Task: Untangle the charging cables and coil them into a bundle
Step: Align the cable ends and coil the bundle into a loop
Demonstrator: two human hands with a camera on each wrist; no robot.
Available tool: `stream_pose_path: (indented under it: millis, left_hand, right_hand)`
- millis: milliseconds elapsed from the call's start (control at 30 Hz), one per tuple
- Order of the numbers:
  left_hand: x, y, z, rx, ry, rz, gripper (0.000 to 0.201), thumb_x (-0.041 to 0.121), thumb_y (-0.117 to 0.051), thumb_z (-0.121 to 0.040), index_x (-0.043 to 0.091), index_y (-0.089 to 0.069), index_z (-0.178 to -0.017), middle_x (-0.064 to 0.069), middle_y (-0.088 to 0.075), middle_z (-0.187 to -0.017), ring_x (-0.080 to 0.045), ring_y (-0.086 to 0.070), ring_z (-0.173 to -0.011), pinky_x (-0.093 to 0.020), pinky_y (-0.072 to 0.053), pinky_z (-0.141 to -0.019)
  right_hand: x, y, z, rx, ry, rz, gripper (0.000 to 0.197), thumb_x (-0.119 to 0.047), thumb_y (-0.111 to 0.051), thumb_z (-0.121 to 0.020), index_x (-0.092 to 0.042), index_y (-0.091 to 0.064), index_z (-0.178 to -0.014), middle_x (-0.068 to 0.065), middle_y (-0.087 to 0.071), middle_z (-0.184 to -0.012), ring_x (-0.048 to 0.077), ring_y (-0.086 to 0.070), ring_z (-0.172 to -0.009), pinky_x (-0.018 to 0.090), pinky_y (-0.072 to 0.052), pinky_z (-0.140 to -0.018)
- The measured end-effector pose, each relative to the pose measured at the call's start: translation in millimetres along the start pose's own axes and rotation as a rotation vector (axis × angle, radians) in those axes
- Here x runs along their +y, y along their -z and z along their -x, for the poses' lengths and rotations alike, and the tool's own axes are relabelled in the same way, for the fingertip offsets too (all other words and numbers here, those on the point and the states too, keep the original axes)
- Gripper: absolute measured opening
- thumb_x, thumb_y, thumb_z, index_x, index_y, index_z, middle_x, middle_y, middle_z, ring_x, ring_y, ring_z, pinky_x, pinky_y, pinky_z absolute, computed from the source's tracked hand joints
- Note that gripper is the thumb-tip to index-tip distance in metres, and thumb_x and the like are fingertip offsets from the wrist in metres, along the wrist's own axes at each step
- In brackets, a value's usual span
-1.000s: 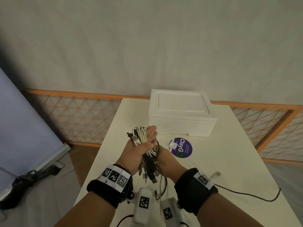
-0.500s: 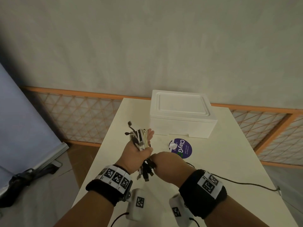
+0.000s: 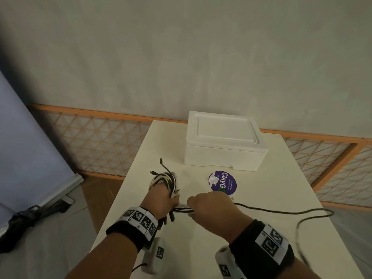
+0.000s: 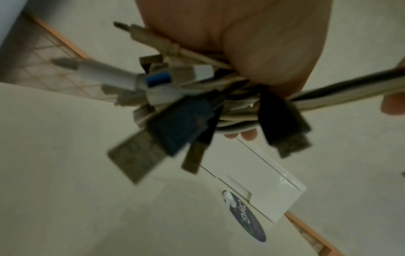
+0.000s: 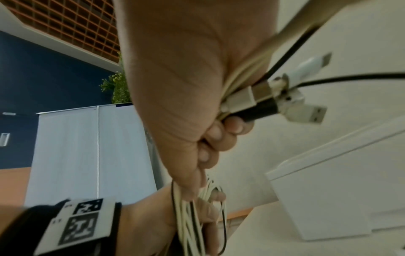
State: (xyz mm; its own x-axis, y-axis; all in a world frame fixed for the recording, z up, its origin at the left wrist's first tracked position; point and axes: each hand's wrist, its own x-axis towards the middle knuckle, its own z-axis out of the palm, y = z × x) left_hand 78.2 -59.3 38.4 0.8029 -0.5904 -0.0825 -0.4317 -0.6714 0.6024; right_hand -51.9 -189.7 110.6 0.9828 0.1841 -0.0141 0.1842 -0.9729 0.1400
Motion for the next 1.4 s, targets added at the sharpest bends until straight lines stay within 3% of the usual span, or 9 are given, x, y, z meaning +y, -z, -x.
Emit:
stream_pose_path:
  millis: [167, 267, 333, 433, 600, 833, 1033, 1200, 1400]
  left_hand:
    - [12.9, 1.6, 11.6, -0.089, -0.085, 0.384, 0.015, 0.034, -0.065, -0.082, 0.024, -0.055, -0.083, 0.004, -0.058, -0.078, -0.009, -0.057, -0.073, -0.030, -0.047, -0.077]
    - [39.9, 14.3, 25.0, -0.168, -0.084, 0.661, 0.024, 0.017, -0.060, -0.092, 0.022, -0.057, -0.069, 0.001, -0.058, -0.065, -0.002, -0.056, -0.057, -0.023, -0.046, -0.069]
    - [46.0, 15.5, 29.0, -0.216, -0.065, 0.866, 0.035, 0.040, -0.065, -0.086, 0.020, -0.064, -0.058, -0.004, -0.059, -0.053, -0.012, -0.056, -0.045, -0.031, -0.048, -0.061]
    - [43.6, 12.9, 28.6, -0.391, -0.062, 1.214, 0.067, 0.077, -0.070, -0.054, 0.014, -0.072, -0.077, -0.009, -0.061, -0.052, -0.019, -0.056, -0.042, -0.030, -0.049, -0.052]
    - [57.9, 17.6, 32.2, -0.499, -0.218, 1.072, 0.019, 0.028, -0.071, -0.065, 0.018, -0.074, -0.081, -0.006, -0.059, -0.050, -0.017, -0.054, -0.045, -0.030, -0.050, -0.057]
    - [63.6, 23.6, 33.4, -0.549, -0.244, 1.070, 0.020, 0.018, -0.062, -0.064, 0.007, -0.065, -0.081, -0.011, -0.060, -0.056, -0.020, -0.057, -0.049, -0.030, -0.049, -0.061]
    - [70.9, 17.2, 43.6, -0.578, -0.254, 1.061, 0.022, 0.017, -0.061, -0.065, 0.002, -0.055, -0.080, -0.004, -0.054, -0.048, -0.019, -0.052, -0.045, -0.035, -0.047, -0.066]
    - [74.9, 18.1, 40.9, -0.592, -0.289, 1.107, 0.018, 0.018, -0.061, -0.073, 0.003, -0.056, -0.081, -0.002, -0.056, -0.049, -0.014, -0.053, -0.045, -0.027, -0.048, -0.060]
    - [72.1, 25.8, 32.3, -0.582, -0.263, 1.255, 0.016, 0.021, -0.067, -0.075, 0.009, -0.059, -0.082, 0.000, -0.054, -0.048, -0.015, -0.054, -0.047, -0.032, -0.050, -0.067]
  right_hand:
    - [20.8, 8.9, -2.9, 0.262, 0.098, -0.050, 0.018, -0.041, -0.077, -0.071, -0.027, -0.065, -0.075, -0.010, -0.058, -0.060, 0.012, -0.058, -0.049, 0.023, -0.044, -0.041]
    - [36.1, 22.1, -7.5, 0.382, 0.167, -0.094, 0.012, -0.027, -0.075, -0.074, -0.027, -0.068, -0.083, -0.009, -0.057, -0.066, 0.014, -0.054, -0.055, 0.025, -0.043, -0.047]
    - [44.0, 26.4, -11.1, 0.460, 0.192, -0.122, 0.015, -0.020, -0.075, -0.075, -0.027, -0.068, -0.086, -0.008, -0.057, -0.068, 0.016, -0.052, -0.057, 0.026, -0.041, -0.048]
    - [53.2, 27.9, -17.7, 0.526, 0.175, -0.161, 0.013, -0.023, -0.069, -0.074, -0.026, -0.069, -0.087, -0.008, -0.058, -0.068, 0.016, -0.053, -0.058, 0.025, -0.041, -0.050]
    - [56.6, 24.8, -25.5, 0.511, 0.186, -0.283, 0.034, -0.014, -0.044, -0.067, -0.023, -0.070, -0.087, -0.007, -0.060, -0.072, 0.017, -0.053, -0.063, 0.024, -0.038, -0.058]
    - [55.8, 14.1, -32.2, 0.323, 0.091, -1.136, 0.018, -0.018, -0.061, -0.082, -0.010, -0.071, -0.094, 0.007, -0.070, -0.103, 0.003, -0.063, -0.097, 0.022, -0.048, -0.089]
    - [47.0, -2.6, -20.5, 0.205, 0.091, -1.704, 0.041, -0.025, -0.062, -0.066, 0.003, -0.059, -0.096, 0.019, -0.062, -0.094, 0.028, -0.060, -0.087, 0.031, -0.049, -0.077]
    - [57.4, -25.0, -16.5, 0.276, -0.002, -1.662, 0.045, -0.032, -0.065, -0.077, 0.005, -0.063, -0.102, 0.011, -0.066, -0.095, 0.024, -0.062, -0.091, 0.033, -0.049, -0.083]
    - [105.7, -58.1, 10.5, 0.249, -0.474, -1.108, 0.028, -0.032, -0.063, -0.087, -0.010, -0.063, -0.071, -0.005, -0.052, -0.058, 0.008, -0.046, -0.057, 0.030, -0.036, -0.061]
